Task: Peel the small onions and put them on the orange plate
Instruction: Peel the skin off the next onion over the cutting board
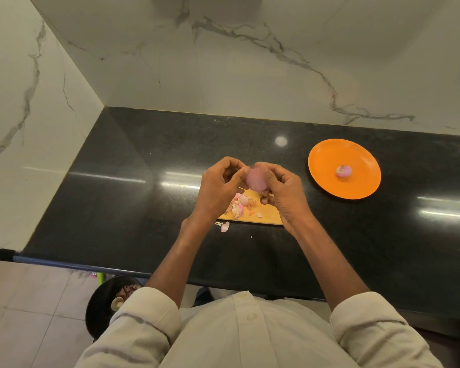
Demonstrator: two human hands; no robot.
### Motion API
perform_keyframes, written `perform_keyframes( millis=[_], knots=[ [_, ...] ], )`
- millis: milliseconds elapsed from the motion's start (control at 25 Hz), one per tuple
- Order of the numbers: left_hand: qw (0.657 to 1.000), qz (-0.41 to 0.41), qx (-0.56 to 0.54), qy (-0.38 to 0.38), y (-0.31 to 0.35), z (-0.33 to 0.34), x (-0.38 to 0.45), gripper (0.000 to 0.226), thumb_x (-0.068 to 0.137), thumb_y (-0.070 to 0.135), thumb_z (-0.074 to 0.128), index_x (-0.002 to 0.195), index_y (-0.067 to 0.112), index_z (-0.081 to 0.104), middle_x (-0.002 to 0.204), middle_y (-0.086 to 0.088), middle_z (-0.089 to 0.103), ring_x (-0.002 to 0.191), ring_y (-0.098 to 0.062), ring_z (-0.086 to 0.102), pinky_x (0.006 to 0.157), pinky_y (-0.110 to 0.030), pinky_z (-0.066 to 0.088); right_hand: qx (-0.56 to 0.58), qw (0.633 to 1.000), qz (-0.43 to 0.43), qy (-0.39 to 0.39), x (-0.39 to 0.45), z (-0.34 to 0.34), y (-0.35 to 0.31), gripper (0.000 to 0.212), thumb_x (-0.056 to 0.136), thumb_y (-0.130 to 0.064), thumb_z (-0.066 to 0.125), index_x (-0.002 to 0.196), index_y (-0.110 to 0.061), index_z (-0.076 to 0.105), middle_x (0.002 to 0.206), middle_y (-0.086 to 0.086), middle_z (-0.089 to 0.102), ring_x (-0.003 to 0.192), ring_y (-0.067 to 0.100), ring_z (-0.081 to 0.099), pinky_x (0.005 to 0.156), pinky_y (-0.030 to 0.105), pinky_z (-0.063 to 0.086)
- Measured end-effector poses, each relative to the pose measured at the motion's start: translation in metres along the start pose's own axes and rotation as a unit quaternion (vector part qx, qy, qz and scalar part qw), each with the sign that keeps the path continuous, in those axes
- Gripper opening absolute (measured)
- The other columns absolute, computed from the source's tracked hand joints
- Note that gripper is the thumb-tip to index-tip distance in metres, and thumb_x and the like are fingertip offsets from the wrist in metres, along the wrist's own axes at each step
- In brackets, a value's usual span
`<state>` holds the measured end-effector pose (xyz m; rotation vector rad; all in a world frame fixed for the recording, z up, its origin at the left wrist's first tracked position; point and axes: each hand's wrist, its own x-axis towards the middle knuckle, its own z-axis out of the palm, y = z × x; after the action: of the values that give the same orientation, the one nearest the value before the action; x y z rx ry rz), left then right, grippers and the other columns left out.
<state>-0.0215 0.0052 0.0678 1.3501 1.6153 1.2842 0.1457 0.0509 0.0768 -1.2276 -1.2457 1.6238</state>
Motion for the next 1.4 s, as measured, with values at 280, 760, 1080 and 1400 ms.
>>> perform_keyframes(
  millis=[280,760,1080,1400],
  knots=[
    [1.0,0.004,-0.001,0.008,-0.0056,0.0007,-0.0013,0.012,0.103,0.015,0.072,0.105,0.004,0.069,0.093,-0.011,0.075,0.085,-0.025,0.078,0.073,-0.049,0.068,0.0,1.0,0.011,0.002,-0.0006,0.0009,0.0026,0.026,0.103,-0.029,0.067,0.123,-0.014,0.075,0.107,-0.001,0.076,0.085,0.011,0.074,0.06,0.021,0.056],
    [0.997,-0.047,-0.059,0.026,-0.0038,0.0072,-0.0028,0.021,0.099,0.02,0.077,0.112,0.005,0.074,0.101,-0.01,0.078,0.087,-0.024,0.08,0.079,-0.045,0.069,0.032,0.999,0.022,-0.014,-0.0027,-0.0009,0.0007,0.027,0.104,-0.026,0.065,0.129,-0.02,0.072,0.121,0.004,0.072,0.096,0.013,0.073,0.076,0.029,0.061],
    [0.977,-0.098,-0.176,0.066,-0.0056,0.007,-0.0028,0.018,0.102,0.015,0.073,0.102,-0.002,0.068,0.092,-0.023,0.078,0.077,-0.027,0.079,0.072,-0.031,0.065,0.111,0.991,0.061,-0.033,-0.0027,-0.0011,0.0018,0.028,0.11,-0.02,0.052,0.131,-0.017,0.071,0.119,-0.001,0.075,0.095,0.013,0.07,0.073,0.028,0.058],
    [0.962,-0.118,-0.248,0.001,-0.0075,0.0019,-0.0044,0.025,0.099,0.001,0.072,0.122,0.006,0.065,0.103,-0.027,0.074,0.084,-0.029,0.076,0.081,-0.037,0.066,0.234,0.965,0.096,-0.07,-0.0021,-0.0045,0.0092,0.03,0.111,-0.016,0.047,0.13,-0.013,0.07,0.123,0.013,0.069,0.09,0.017,0.066,0.072,0.03,0.056]
  ],
)
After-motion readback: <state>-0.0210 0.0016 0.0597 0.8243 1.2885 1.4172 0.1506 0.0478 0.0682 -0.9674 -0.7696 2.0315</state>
